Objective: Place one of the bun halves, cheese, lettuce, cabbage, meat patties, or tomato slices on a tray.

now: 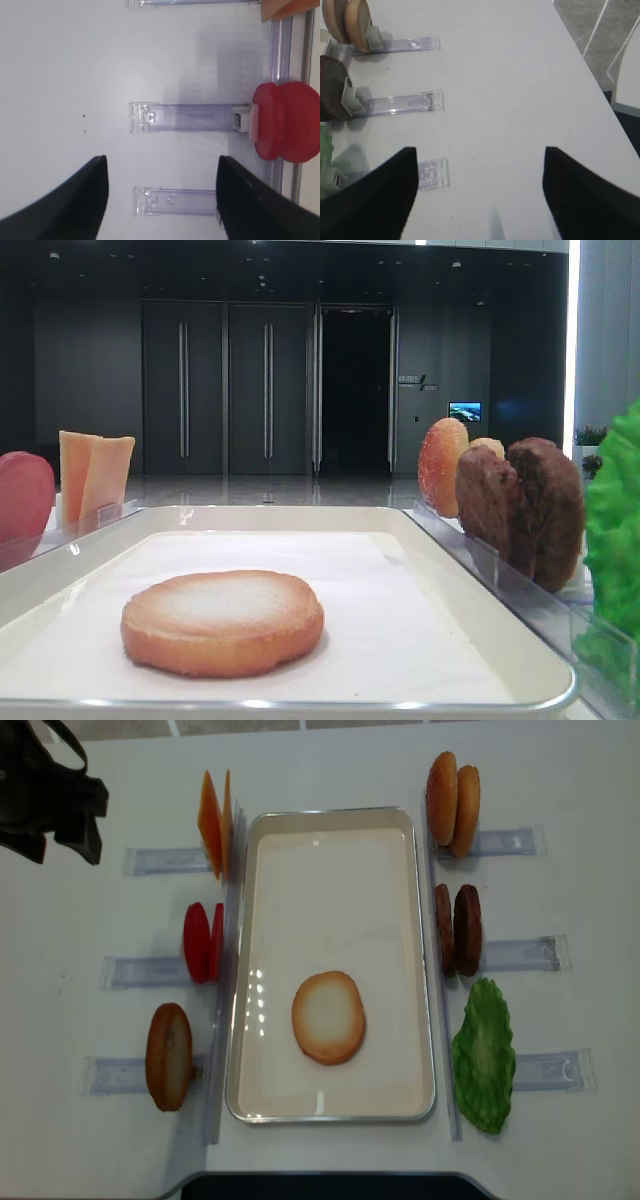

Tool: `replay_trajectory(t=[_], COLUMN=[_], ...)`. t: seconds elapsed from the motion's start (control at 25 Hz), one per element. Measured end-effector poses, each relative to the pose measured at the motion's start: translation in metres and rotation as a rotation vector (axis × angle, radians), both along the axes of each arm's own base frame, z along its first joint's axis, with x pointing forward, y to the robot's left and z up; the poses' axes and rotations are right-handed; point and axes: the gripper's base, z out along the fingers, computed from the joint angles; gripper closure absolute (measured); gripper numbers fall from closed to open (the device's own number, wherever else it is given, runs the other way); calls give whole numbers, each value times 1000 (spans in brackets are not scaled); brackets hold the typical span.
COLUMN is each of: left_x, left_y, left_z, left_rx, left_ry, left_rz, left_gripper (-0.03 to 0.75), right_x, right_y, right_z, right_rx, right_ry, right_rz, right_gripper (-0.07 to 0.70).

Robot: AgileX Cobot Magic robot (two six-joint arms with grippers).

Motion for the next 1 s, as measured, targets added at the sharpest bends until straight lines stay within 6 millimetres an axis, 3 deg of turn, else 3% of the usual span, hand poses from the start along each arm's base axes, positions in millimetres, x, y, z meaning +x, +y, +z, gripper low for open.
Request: replay_trajectory(t=[0.72,1.0], left_x=[-57,-90], left_y=[2,4], left_z=[-27,-33], left_rx=[-28,-30], left_ry=[92,95], left_rz=[9,13], left_gripper=[198,198], right_x=[0,0], right_y=[0,0], right_z=[0,0], right_rx=[0,0], right_ry=[0,0], right_rz=[0,0], right_gripper=[107,107])
